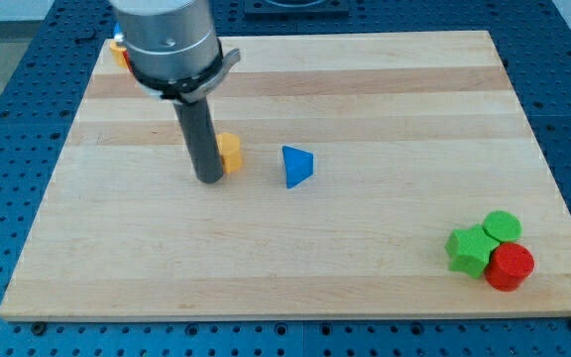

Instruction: Slide the yellow hexagon towards the top left of the board

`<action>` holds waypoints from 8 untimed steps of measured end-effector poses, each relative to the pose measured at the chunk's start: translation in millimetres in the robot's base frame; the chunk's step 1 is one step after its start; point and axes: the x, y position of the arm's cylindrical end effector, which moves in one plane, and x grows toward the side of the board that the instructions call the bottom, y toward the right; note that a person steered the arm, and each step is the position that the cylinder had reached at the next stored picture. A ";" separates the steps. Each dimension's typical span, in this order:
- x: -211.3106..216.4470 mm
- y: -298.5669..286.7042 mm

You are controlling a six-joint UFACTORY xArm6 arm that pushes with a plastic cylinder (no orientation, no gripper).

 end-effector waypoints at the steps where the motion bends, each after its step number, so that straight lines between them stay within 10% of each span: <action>1: -33.0 20.5; 5: -161.3 164.4; 8: -201.7 105.6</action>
